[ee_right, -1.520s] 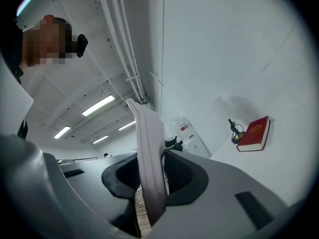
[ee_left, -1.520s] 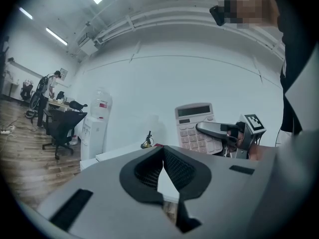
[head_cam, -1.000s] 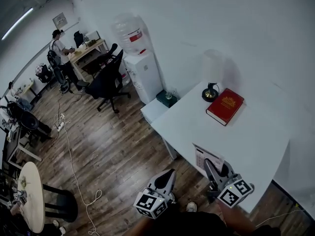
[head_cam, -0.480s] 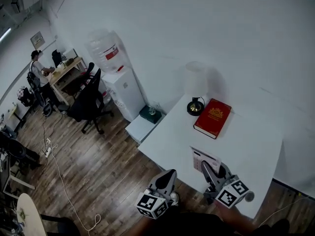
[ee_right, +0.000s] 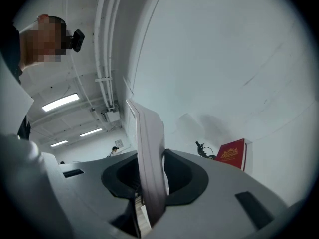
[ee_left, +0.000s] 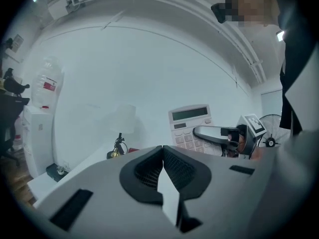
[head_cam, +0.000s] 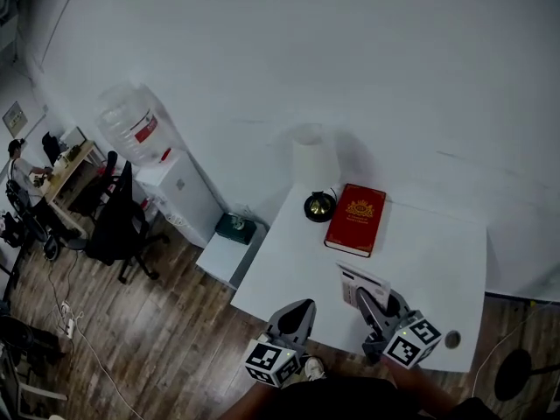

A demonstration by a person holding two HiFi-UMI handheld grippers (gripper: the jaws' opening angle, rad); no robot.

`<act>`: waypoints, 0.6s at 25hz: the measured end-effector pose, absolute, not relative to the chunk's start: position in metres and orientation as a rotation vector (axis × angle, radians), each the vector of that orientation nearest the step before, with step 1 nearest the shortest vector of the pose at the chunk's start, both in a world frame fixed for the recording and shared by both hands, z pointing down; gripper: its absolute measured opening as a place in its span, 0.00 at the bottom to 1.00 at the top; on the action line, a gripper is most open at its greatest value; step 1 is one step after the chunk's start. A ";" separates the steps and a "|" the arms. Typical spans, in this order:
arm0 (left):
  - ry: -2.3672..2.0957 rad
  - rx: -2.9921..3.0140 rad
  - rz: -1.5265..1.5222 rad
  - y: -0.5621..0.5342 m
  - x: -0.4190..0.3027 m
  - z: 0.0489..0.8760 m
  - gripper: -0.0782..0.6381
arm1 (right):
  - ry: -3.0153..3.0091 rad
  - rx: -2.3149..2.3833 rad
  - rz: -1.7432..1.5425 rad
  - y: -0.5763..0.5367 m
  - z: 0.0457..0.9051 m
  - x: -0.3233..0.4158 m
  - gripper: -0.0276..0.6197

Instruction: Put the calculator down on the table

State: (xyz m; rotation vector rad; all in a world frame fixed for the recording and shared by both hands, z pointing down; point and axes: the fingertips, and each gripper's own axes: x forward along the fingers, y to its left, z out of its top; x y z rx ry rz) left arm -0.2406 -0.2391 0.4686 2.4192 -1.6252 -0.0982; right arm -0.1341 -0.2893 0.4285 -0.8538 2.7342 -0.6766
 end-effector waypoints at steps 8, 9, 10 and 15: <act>-1.430 2.516 -0.053 -0.267 -0.232 0.487 0.14 | 2.690 -1.069 -0.736 -0.302 0.460 -0.123 0.23; -1.417 2.517 -0.050 -0.269 -0.228 0.489 0.14 | 2.690 -1.077 -0.742 -0.304 0.462 -0.120 0.23; -1.408 2.515 -0.046 -0.271 -0.224 0.492 0.14 | 2.686 -1.087 -0.751 -0.305 0.465 -0.117 0.23; -1.367 2.509 -0.036 -0.282 -0.206 0.504 0.14 | 2.660 -1.136 -0.820 -0.315 0.483 -0.100 0.23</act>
